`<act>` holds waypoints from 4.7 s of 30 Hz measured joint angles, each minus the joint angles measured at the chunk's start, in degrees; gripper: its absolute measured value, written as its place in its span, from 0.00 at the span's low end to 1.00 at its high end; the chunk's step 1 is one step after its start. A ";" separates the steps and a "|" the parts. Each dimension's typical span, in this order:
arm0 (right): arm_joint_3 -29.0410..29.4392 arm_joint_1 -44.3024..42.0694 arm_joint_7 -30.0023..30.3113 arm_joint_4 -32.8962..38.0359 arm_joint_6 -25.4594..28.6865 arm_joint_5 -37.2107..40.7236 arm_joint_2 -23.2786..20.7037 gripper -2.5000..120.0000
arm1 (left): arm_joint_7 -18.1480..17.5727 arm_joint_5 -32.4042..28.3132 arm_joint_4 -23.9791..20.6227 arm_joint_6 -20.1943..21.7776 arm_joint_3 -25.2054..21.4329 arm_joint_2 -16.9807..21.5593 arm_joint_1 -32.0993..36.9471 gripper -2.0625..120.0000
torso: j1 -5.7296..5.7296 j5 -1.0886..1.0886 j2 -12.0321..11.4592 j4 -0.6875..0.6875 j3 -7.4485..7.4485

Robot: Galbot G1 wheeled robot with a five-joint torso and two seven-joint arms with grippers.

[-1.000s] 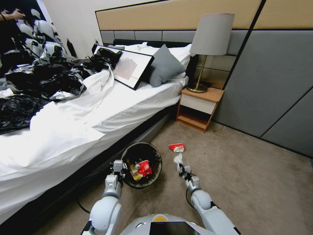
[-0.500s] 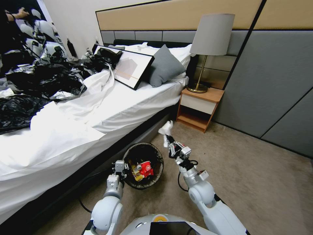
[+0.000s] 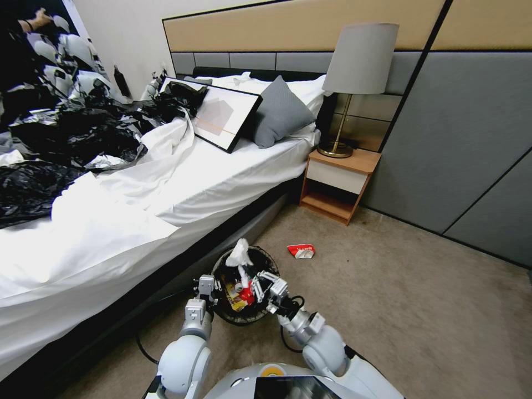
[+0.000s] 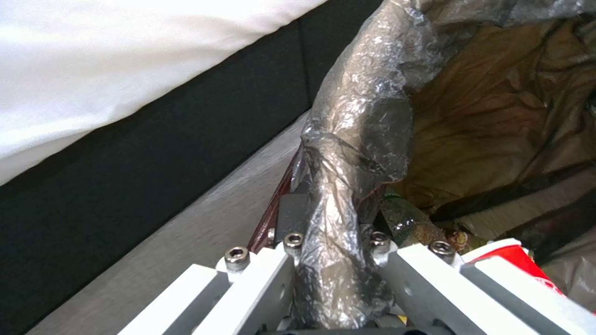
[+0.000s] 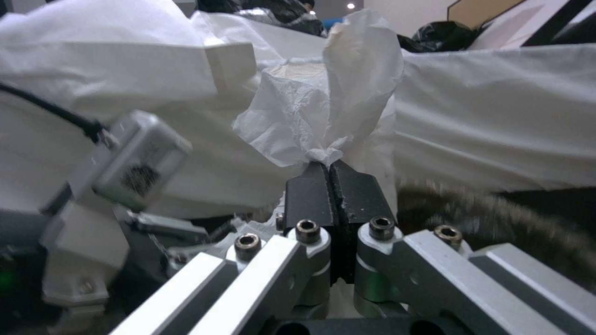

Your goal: Pick up the trash bin, then pick up the garbage from the floor and place it into the trash bin.

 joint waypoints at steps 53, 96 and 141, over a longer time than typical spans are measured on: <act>3.07 -1.49 -0.59 -0.84 0.67 -2.73 -3.36 0.84 | -0.46 -0.54 -4.06 2.89 -0.05 1.76 0.69 0.02 | 0.00 0.00 0.00 0.00 0.00; 8.48 -3.42 -0.27 -0.08 3.70 -4.72 -7.41 0.84 | -2.35 -3.35 -5.46 3.89 -1.06 0.44 0.97 0.02 | 0.00 0.00 0.01 -0.01 0.00; 6.88 -0.22 3.14 -0.85 6.47 -17.44 -4.62 0.84 | -2.72 -2.72 -5.36 5.37 3.14 -0.10 2.73 0.02 | 0.00 0.00 0.00 -0.01 0.00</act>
